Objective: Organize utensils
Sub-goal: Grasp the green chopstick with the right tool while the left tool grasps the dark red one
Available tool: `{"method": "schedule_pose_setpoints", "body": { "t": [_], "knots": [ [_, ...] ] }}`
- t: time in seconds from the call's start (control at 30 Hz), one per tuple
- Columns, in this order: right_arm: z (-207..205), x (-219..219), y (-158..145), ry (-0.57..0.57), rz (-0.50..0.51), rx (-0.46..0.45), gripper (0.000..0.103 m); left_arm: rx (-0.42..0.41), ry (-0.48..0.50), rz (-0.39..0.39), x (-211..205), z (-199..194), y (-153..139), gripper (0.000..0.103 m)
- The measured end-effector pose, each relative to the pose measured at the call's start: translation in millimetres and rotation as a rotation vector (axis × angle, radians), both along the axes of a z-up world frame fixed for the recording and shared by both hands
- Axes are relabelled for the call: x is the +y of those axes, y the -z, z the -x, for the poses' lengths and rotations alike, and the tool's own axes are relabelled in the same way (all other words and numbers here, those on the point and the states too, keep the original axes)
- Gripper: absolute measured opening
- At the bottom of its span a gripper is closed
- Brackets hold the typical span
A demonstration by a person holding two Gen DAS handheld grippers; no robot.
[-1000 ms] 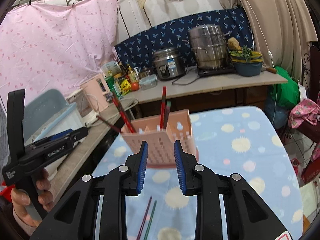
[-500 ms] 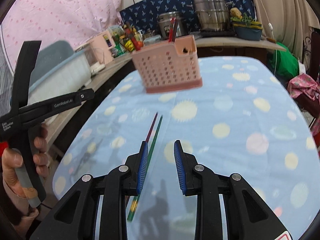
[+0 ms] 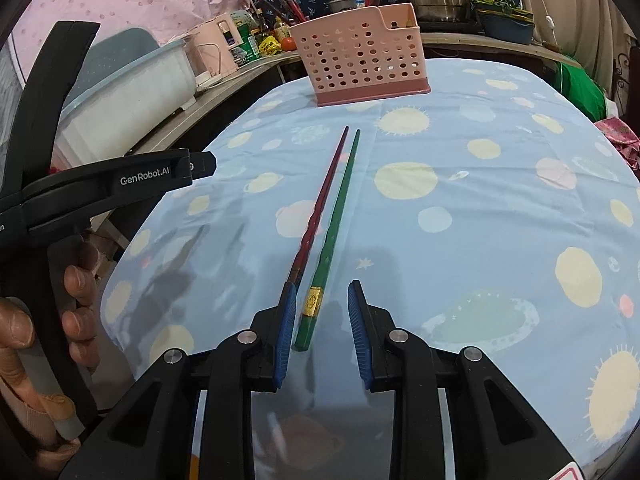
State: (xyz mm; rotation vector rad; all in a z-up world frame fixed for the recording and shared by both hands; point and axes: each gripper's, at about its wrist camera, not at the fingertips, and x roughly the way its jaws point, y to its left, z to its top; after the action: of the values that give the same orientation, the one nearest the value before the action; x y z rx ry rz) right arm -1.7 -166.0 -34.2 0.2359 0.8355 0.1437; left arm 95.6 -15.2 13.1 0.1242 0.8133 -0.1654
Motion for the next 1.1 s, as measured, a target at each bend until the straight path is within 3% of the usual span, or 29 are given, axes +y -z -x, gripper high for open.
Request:
{"method": "schedule_pose_setpoints", "body": {
  "t": [0.33, 0.5, 0.67, 1.1],
  "knots": [
    [3, 12, 11, 0.001, 0.068, 0.004, 0.025, 0.058, -0.002, 0.018, 4, 11, 20, 0.046],
    [4, 12, 13, 0.016, 0.125, -0.009, 0.011, 0.074, 0.005, 0.02, 2, 14, 25, 0.046],
    [4, 4, 13, 0.04, 0.114, -0.01, 0.007, 0.089, 0.018, 0.021, -3, 17, 29, 0.047],
    [5, -46, 14, 0.17, 0.021, 0.002, 0.007, 0.104, 0.085, 0.031, -30, 30, 32, 0.069]
  ]
}}
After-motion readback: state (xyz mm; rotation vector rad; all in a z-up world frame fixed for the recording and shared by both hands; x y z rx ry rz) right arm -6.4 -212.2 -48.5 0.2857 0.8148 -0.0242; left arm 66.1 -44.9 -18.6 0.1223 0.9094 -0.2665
